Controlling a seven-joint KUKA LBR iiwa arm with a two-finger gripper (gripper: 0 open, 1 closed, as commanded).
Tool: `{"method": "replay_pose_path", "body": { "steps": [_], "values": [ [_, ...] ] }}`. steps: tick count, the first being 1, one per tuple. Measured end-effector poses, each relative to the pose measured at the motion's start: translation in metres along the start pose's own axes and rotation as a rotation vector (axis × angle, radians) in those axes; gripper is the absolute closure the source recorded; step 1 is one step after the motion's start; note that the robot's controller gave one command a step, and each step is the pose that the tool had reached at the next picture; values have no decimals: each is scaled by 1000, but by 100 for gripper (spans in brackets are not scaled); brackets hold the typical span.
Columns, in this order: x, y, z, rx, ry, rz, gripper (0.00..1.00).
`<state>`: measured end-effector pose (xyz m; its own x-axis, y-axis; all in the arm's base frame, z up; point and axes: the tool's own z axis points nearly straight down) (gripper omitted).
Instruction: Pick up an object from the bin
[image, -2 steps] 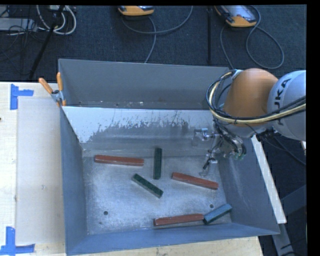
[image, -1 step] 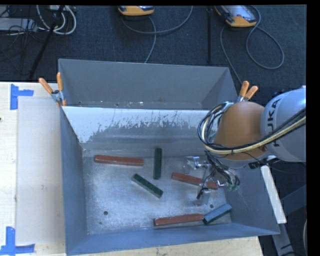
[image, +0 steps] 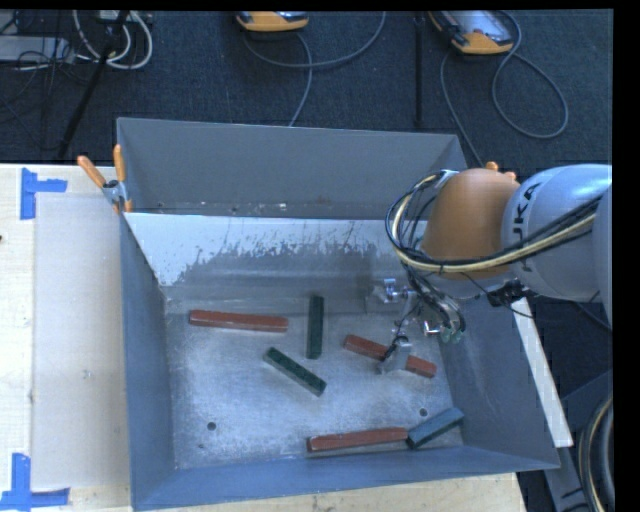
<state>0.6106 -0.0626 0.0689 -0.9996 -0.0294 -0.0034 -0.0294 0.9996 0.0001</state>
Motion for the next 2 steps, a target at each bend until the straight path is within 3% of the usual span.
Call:
{"method": "replay_pose_path", "body": {
  "steps": [1,2],
  "values": [
    [1,0,-1,-1,2,3,100],
    [28,37,-199,0,-7,-39,100]
  ]
}}
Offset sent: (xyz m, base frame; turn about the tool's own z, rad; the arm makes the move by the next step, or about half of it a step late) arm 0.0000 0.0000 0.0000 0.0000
